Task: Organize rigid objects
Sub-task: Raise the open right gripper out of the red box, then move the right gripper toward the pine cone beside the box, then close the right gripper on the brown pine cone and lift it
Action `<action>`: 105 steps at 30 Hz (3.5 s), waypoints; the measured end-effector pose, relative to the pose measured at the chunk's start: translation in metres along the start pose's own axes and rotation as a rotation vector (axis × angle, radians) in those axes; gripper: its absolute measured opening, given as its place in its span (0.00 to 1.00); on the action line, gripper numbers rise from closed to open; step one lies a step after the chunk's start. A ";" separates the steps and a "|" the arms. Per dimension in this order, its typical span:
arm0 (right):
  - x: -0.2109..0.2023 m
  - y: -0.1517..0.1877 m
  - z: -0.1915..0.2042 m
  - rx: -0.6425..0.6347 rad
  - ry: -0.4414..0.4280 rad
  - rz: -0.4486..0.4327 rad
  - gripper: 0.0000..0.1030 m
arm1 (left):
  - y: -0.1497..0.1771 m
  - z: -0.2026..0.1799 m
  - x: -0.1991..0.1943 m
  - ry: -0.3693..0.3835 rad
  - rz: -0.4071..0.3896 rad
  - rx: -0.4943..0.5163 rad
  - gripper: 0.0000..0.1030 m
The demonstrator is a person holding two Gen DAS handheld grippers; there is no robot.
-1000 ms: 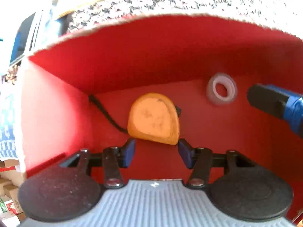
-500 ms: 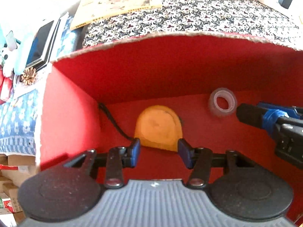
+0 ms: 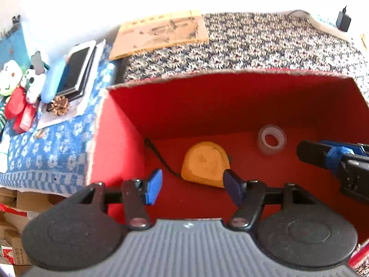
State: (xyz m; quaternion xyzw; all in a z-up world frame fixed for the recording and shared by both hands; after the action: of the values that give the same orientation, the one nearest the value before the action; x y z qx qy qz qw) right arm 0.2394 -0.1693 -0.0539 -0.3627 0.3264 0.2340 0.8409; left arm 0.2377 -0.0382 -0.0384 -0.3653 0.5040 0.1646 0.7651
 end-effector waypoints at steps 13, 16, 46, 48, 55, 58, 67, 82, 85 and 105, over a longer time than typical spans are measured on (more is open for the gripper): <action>-0.047 0.017 0.021 -0.042 -0.010 -0.146 0.15 | 0.013 0.003 -0.057 -0.098 -0.138 0.000 0.73; -0.056 0.023 0.025 -0.042 -0.013 -0.176 0.15 | 0.019 0.004 -0.066 -0.106 -0.155 -0.001 0.74; -0.084 0.101 0.054 -0.103 -0.195 0.005 0.13 | 0.101 0.031 -0.117 -0.108 -0.173 -0.136 0.78; -0.082 0.106 0.052 -0.111 -0.194 0.019 0.13 | 0.110 0.034 -0.114 -0.103 -0.164 -0.143 0.78; -0.067 0.122 0.039 -0.046 -0.190 0.104 0.13 | 0.143 0.042 -0.097 -0.016 -0.151 -0.176 0.78; -0.059 0.126 0.031 -0.003 -0.184 0.146 0.13 | 0.159 0.039 -0.090 0.080 -0.168 -0.174 0.78; -0.040 0.136 0.010 0.145 -0.202 0.245 0.17 | 0.186 0.006 -0.064 0.337 -0.195 -0.125 0.83; -0.016 0.133 0.006 0.175 -0.206 0.268 0.17 | 0.180 -0.008 -0.036 0.456 -0.147 -0.123 0.86; -0.008 0.133 0.004 0.185 -0.202 0.283 0.17 | 0.174 -0.011 -0.045 0.441 -0.188 -0.085 0.86; 0.000 0.136 -0.020 0.297 -0.246 0.316 0.11 | 0.150 -0.046 -0.028 0.495 -0.177 0.096 0.52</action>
State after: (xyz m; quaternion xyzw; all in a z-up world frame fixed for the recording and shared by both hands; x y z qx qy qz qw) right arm 0.1455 -0.0990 -0.1264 -0.1484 0.3053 0.3545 0.8713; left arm 0.1031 0.0333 -0.0830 -0.4004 0.6491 -0.0213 0.6465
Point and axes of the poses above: each gripper's, at about its wrist camera, not at the fingertips, and x roughly the way its jaws point, z to its left, y to its underside, the point moved 5 cm from there along x, roughly the way its jaws point, and after that the axes turned 13 degrees about x, right-handed, at the moved point
